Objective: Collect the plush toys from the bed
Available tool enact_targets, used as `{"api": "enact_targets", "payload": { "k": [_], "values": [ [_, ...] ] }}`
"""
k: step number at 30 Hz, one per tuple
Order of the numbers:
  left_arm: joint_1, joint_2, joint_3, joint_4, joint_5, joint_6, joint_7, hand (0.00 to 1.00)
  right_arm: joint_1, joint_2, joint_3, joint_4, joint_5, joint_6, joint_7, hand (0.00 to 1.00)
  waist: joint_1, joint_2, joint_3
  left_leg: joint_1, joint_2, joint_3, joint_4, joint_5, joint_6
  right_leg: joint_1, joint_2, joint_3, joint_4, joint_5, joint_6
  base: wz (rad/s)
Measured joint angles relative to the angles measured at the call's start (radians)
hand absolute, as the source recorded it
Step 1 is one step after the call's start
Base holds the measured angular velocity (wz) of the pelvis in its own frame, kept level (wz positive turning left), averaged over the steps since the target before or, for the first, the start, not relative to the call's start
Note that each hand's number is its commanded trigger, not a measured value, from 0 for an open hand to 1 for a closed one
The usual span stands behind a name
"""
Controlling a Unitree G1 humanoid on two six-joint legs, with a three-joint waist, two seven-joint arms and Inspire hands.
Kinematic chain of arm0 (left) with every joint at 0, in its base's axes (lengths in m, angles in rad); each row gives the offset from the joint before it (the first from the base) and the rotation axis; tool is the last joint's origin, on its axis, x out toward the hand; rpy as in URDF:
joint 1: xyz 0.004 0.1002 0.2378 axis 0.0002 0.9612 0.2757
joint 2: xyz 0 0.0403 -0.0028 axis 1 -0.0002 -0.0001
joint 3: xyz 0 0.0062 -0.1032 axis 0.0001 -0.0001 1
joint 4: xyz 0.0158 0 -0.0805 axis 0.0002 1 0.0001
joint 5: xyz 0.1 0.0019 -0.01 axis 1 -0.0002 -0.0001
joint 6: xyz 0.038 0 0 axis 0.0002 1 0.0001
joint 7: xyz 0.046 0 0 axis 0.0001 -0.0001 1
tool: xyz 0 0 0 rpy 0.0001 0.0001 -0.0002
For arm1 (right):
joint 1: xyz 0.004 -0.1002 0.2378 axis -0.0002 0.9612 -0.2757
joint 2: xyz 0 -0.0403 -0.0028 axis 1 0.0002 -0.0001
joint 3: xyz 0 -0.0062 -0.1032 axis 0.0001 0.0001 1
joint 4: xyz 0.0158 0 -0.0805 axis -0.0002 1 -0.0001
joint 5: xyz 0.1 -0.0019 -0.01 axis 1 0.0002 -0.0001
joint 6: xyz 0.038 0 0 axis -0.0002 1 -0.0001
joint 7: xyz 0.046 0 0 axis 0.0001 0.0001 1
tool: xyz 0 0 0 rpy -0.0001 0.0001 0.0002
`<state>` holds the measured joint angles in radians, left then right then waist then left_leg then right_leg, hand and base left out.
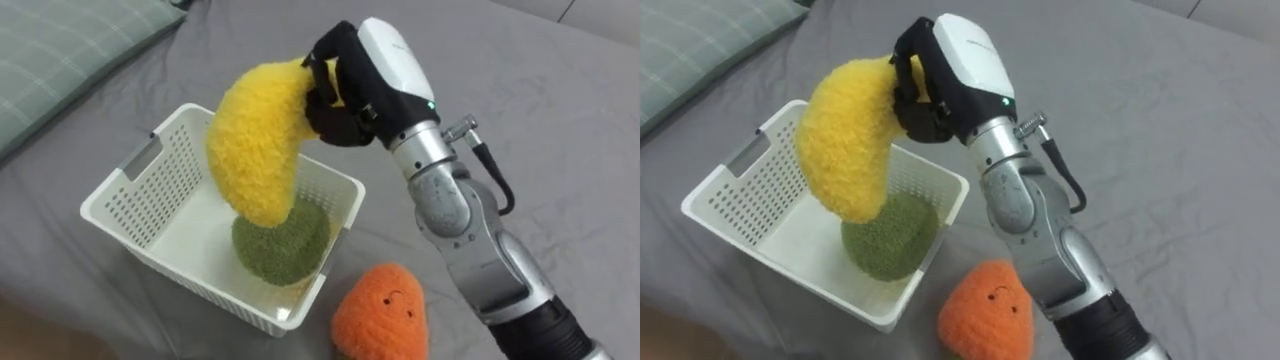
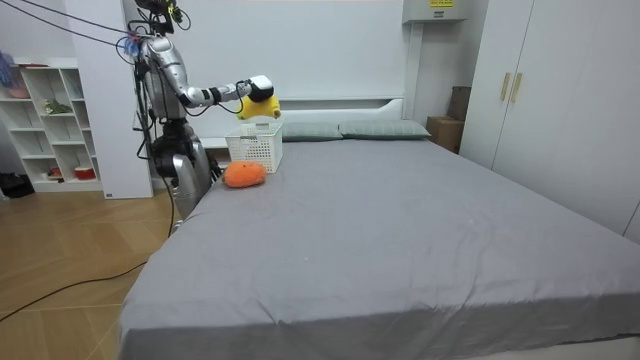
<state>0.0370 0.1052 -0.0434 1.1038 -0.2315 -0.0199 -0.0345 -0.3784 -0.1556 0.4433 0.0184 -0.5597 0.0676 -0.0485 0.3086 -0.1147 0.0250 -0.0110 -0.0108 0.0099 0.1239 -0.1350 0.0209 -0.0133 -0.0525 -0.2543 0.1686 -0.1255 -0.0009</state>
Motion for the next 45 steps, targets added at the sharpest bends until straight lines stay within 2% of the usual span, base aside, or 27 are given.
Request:
{"api": "enact_targets", "payload": {
  "k": [4, 6, 11, 12, 13, 14, 24, 35, 45],
  "values": [
    [-0.002, 0.001, 0.0, 0.0, 0.0, 0.0, 0.0, 0.0, 0.0, 0.02, 0.02, 0.048, 0.0, 0.018, 0.039, 1.0, 0.004, -0.007, -0.0011, -0.005, -0.001, -0.015, 0.001, 0.0, 0.0, 0.0, -0.001, -0.013, 0.0, 0.0, 0.0, 0.1],
    [-0.002, 0.008, 0.0, 0.0, 0.0, 0.0, 0.0, 0.0, 0.0, 0.03, 0.02, 0.07, 0.0, 0.024, 0.04, 1.0, 0.004, -0.018, -0.0023, -0.007, -0.001, -0.021, 0.003, 0.0, 0.0, 0.0, -0.001, -0.023, -0.001, 0.0, 0.0, 0.1],
    [-0.004, 0.01, 0.0, 0.0, 0.0, 0.002, 0.0, 0.0, 0.0, 0.033, 0.025, 0.097, 0.001, 0.04, 0.04, 1.0, 0.004, -0.025, -0.0017, -0.011, -0.002, -0.026, 0.005, 0.0, 0.0, 0.001, -0.002, -0.024, -0.002, 0.0, 0.0, 0.03],
    [-0.006, 0.011, 0.0, 0.0, 0.0, 0.007, 0.0, 0.0, 0.0, 0.032, 0.026, 0.1, 0.001, 0.045, 0.04, 0.58, 0.004, -0.025, -0.0016, -0.012, -0.002, -0.028, 0.005, 0.0, 0.0, 0.001, -0.002, -0.024, -0.002, 0.0, 0.0, 0.0],
    [-0.006, 0.011, 0.0, 0.0, 0.0, 0.008, 0.0, 0.0, 0.0, 0.032, 0.026, 0.1, 0.001, 0.047, 0.04, 0.51, 0.004, -0.024, -0.0016, -0.012, -0.002, -0.028, 0.004, 0.0, 0.0, 0.001, -0.002, -0.024, -0.002, 0.0, 0.0, 0.0],
    [-0.007, 0.011, 0.0, -0.001, 0.0, 0.013, 0.0, 0.0, 0.0, 0.033, 0.026, 0.1, 0.001, 0.054, 0.04, 0.0, 0.004, -0.024, -0.0015, -0.012, -0.002, -0.029, 0.004, 0.0, 0.0, 0.002, -0.002, -0.024, -0.003, 0.0, 0.0, 0.0],
    [-0.005, 0.012, -0.018, -0.024, 0.006, 0.019, 0.0, 0.0, -0.001, 0.036, 0.051, 0.213, 0.005, 0.056, 0.038, 0.0, 0.006, -0.021, 0.0008, -0.012, -0.002, -0.028, 0.008, 0.0, 0.0, 0.006, -0.003, -0.036, -0.002, 0.0, 0.0, 0.0],
    [-0.004, 0.013, -0.022, -0.024, 0.007, 0.019, 0.0, 0.0, -0.002, 0.033, 0.047, 0.218, 0.006, 0.053, 0.036, 0.0, 0.005, -0.02, 0.0016, -0.012, -0.002, -0.028, 0.008, 0.0, 0.0, 0.006, -0.003, -0.035, -0.002, 0.0, 0.001, 0.0],
    [-0.003, 0.008, -0.029, -0.033, 0.009, 0.017, 0.0, 0.0, -0.003, 0.029, 0.047, 0.231, 0.007, 0.033, 0.005, 0.0, 0.005, -0.01, 0.0087, -0.012, -0.002, -0.027, 0.008, 0.0, 0.0, 0.005, -0.002, -0.028, -0.002, 0.0, 0.001, 0.0]
  ]
}}
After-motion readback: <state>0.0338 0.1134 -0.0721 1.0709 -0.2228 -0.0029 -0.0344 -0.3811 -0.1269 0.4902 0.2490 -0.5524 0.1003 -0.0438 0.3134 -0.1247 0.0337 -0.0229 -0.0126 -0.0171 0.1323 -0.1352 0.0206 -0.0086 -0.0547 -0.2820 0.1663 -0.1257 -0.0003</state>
